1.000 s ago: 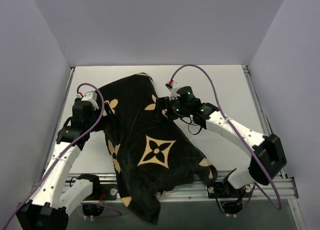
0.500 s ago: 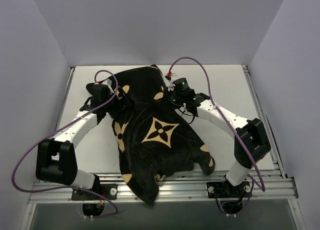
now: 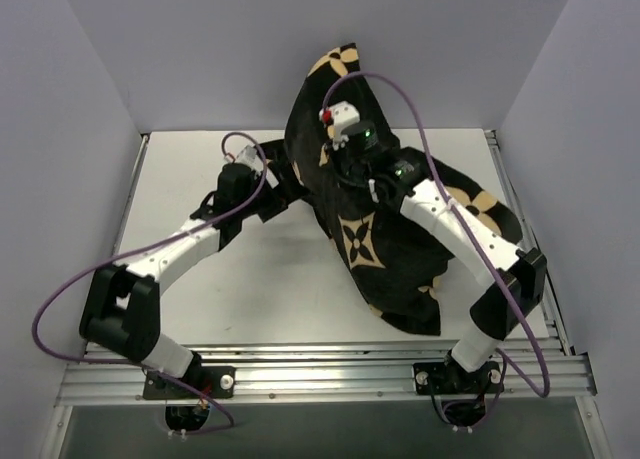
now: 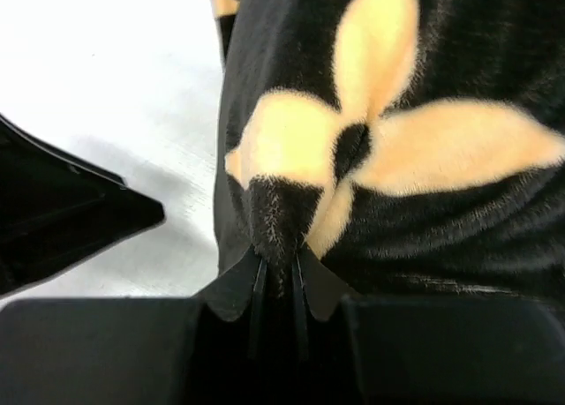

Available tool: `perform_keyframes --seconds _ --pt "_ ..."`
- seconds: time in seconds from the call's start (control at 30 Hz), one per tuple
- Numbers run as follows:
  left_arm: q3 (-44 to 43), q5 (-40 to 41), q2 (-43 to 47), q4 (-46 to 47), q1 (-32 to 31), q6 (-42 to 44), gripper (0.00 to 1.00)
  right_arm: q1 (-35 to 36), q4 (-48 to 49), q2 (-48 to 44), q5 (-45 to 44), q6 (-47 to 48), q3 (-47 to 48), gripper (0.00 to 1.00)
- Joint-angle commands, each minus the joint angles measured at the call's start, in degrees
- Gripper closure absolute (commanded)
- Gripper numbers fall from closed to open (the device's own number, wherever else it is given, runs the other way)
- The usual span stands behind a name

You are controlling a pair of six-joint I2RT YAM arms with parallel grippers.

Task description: Remove the pillowcase from the pillow

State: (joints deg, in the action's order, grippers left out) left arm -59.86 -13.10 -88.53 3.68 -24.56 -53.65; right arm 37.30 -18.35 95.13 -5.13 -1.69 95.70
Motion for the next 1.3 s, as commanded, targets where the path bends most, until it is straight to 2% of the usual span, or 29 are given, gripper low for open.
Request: perform_keyframes --seconds 0.0,0.07,0.13,0.2,0.23,0.33,0.47,0.5,0.53,0.57,0.6,0.67,0.77,0.9,0.93,1.03,1.1,1.23,1.27 --pt "8.68 9.47 12.13 -0.68 1.00 -0.93 0.05 9.27 8.74 -6.27 -1.11 1.08 -11.08 1.00" --pt "12.73 12.04 19.31 -3.49 1.18 -0.58 0.05 12.70 11.04 -6.28 0.11 -1.62 -16.31 1.00" --pt "17.13 15.36 24.78 -10.16 1.62 1.08 0.05 16.38 13.42 -5.31 0.64 -4.01 -22.29 1.00" --pt "19.24 18.54 33.92 -17.87 1.70 2.14 0.05 20.07 15.35 -3.47 -1.37 -6.21 -25.72 1.00" --pt "19.60 21.51 40.74 -20.44 1.70 3.28 0.05 21.92 15.80 -2.59 -2.25 -6.91 -26.35 1.00" --pt "18.55 28.10 53.05 -30.82 1.88 5.65 0.04 26.24 17.03 1.45 -1.12 -10.42 -27.23 1.00" --pt "13.81 32.87 62.85 -43.82 2.06 7.33 0.04 27.91 19.21 4.18 1.87 -13.60 -26.97 1.00" --pt "12.93 33.23 64.09 -47.76 2.14 7.50 0.04 29.13 19.40 4.10 1.96 -13.25 -26.36 0.89" --pt "11.36 33.49 66.19 -49.46 2.14 8.03 0.04 29.84 19.14 3.92 2.05 -12.99 -25.57 0.82" --pt "10.73 33.67 66.99 -51.04 2.14 8.21 0.04 30.46 18.62 3.66 2.14 -12.64 -23.30 0.75" --pt "10.03 33.58 67.52 -53.58 2.14 8.38 0.04 31.86 16.61 3.57 2.31 -12.20 -21.71 0.62" --pt "8.36 33.41 68.66 -56.57 2.06 9.17 0.04 33.53 13.01 3.83 2.05 -10.27 -16.63 0.47" --pt "6.08 32.97 68.58 -59.04 2.06 10.40 0.05 36.87 7.65 3.66 -1.28 -8.33 -10.91 0.38" --pt "4.05 32.35 66.91 -59.41 2.06 12.77 0.05 37.94 5.08 -0.29 -7.43 -9.90 -10.79 0.36" --pt "3.87 32.09 65.34 -59.23 2.06 13.91 0.05 37.85 5.08 -3.26 -11.27 -10.43 -11.67 0.35" --pt "3.43 29.47 60.87 -56.78 2.06 15.85 0.05 37.33 4.73 -9.67 -20.58 -12.80 -16.06 0.29" --pt "3.60 26.83 57.96 -52.65 2.06 16.64 0.05 35.83 4.46 -13.20 -23.60 -15.52 -18.96 0.25" --pt "4.57 18.48 47.00 -44.92 1.88 16.21 0.04 27.59 3.58 -24.61 -24.06 -22.37 -29.57 0.23" --pt "5.09 16.38 45.13 -41.60 1.71 15.77 0.04 23.30 3.50 -26.47 -22.31 -23.52 -31.43 0.23"
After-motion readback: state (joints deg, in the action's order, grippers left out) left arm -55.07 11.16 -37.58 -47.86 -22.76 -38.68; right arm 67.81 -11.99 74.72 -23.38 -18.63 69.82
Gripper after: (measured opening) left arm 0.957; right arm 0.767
